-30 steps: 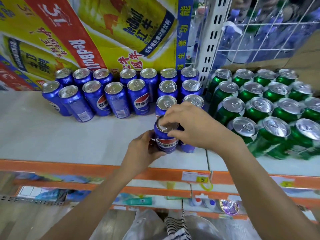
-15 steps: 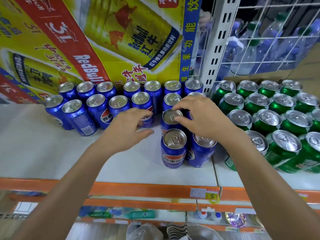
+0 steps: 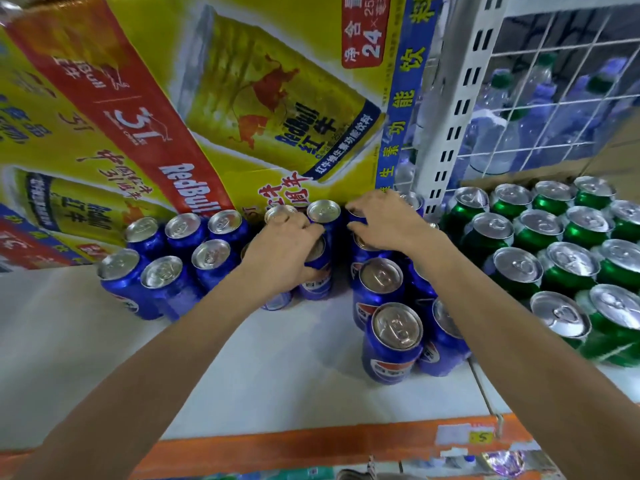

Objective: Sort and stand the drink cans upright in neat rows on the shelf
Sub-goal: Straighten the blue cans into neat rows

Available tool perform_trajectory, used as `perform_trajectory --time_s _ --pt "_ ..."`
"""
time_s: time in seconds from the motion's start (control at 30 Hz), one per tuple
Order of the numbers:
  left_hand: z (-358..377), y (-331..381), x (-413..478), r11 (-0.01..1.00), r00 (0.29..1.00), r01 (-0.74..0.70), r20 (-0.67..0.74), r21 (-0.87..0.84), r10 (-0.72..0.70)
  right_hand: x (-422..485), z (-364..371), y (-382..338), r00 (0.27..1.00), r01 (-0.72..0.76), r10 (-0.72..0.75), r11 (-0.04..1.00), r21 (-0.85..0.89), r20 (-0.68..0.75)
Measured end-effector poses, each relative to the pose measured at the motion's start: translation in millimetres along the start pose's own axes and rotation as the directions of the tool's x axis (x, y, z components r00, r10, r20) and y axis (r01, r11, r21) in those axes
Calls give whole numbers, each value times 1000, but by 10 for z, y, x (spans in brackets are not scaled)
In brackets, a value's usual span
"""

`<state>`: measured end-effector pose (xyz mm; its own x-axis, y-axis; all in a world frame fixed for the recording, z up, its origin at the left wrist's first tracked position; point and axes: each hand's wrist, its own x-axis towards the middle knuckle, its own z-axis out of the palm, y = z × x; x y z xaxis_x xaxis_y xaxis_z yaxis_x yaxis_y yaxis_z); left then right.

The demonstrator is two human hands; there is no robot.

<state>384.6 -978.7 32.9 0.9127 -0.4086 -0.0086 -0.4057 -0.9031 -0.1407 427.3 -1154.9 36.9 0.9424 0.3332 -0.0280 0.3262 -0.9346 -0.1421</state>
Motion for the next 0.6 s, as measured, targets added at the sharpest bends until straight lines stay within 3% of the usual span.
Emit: perform_trajectory --time_s 0.1,0.23,0.4,0.47,0.6 --pt "-93 -1 -155 989 989 -119 76 -92 126 38 -70 -2 999 -19 20 1000 -11 48" --pt "-190 -40 -388 958 942 -274 177 -88 286 61 -129 -38 999 -8 9 1000 -23 35" --pt "-338 -177 -464 916 892 -252 292 -312 345 101 -122 -68 999 -38 38 999 -2 6" --pt "-392 -218 -303 906 921 -212 235 -366 310 126 -95 -78 998 -58 58 998 -5 -10" --pt "-233 -263 321 960 998 -62 -47 -271 51 144 -80 -99 998 -61 58 994 -87 -36"
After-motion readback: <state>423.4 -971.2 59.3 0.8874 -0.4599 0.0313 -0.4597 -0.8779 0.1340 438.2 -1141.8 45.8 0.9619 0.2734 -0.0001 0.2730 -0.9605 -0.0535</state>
